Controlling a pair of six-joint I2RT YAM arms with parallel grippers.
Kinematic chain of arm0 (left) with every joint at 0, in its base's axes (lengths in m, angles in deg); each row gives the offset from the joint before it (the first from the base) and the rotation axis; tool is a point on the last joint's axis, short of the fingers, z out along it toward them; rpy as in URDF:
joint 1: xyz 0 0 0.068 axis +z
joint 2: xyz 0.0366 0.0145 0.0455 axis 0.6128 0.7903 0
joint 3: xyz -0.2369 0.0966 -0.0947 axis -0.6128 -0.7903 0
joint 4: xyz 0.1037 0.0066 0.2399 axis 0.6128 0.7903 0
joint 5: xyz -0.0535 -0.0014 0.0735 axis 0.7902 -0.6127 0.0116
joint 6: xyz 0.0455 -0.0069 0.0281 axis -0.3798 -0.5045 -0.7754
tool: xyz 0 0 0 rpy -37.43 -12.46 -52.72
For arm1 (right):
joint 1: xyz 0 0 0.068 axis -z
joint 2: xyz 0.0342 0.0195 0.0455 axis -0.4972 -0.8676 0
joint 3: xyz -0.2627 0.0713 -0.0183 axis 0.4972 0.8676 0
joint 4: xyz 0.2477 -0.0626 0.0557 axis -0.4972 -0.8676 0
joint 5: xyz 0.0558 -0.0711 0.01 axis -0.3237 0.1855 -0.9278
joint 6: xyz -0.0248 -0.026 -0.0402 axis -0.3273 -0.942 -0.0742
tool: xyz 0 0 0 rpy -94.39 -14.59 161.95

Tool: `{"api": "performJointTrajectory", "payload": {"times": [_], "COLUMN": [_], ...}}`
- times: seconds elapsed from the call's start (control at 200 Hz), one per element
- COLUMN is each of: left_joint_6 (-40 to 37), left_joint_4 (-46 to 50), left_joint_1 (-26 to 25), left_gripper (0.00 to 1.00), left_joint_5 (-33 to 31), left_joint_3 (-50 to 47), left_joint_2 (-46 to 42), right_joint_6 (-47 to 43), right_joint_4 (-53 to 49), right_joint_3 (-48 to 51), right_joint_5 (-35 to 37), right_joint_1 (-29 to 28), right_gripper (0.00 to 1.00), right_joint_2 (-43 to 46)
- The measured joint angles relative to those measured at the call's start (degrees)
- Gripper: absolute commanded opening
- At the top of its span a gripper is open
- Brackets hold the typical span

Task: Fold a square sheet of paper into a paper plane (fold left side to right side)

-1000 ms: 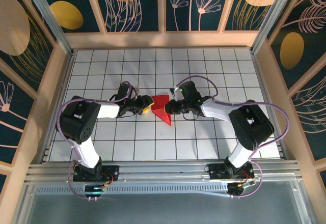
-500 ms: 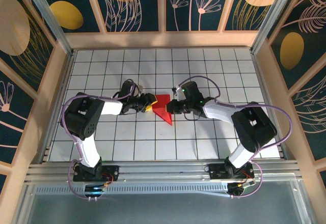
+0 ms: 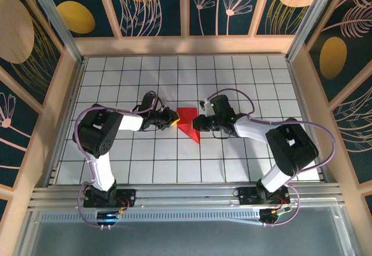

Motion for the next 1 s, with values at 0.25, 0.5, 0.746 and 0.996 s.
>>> {"api": "performJointTrajectory", "payload": {"times": [0.25,0.5,0.746,0.996], "left_joint_6": [0.0,1.3,4.2,5.5], "left_joint_4": [1.0,2.4,3.0,3.2], "left_joint_1": [-0.2,-1.9,-2.7,-3.4], "left_gripper": [0.0,0.0,0.0,0.0], "left_joint_5": [-1.5,-4.6,-7.6,-8.5], "left_joint_3": [0.0,0.0,0.0,0.0], "left_joint_2": [-0.1,-3.4,-7.6,-8.3], "right_joint_6": [-1.0,-3.0,0.8,8.1], "right_joint_4": [-5.5,-21.1,-33.9,-39.8], "right_joint_3": [-0.4,-7.0,-17.0,-20.6], "right_joint_5": [5.4,17.6,31.4,40.6], "right_joint_1": [1.1,0.3,-13.2,-25.4], "right_gripper": [0.45,0.48,0.46,0.47], "right_joint_2": [3.3,8.9,8.4,-4.5]}}
